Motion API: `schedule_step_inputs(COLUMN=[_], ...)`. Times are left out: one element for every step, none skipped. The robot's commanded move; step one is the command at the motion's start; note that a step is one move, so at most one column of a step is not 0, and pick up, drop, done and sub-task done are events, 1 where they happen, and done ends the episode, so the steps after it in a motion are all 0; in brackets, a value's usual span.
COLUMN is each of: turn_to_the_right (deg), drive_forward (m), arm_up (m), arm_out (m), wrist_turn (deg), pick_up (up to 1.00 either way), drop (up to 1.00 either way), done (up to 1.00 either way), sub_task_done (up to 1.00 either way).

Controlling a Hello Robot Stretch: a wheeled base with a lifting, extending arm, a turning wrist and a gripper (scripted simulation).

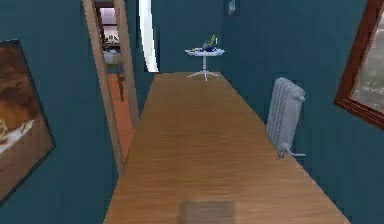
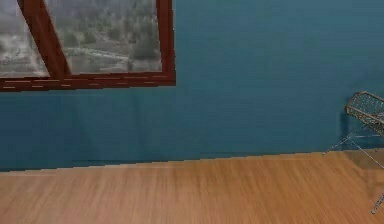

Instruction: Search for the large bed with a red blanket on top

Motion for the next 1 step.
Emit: schedule_step_inputs(turn_to_the_right=[-9.0], drive_forward=[0.00], arm_up=[0.00], arm_out=[0.00], wrist_turn=[0.0], pick_up=[0.00], drop=[0.00], done=[0.00], sub_task_done=[0.00])
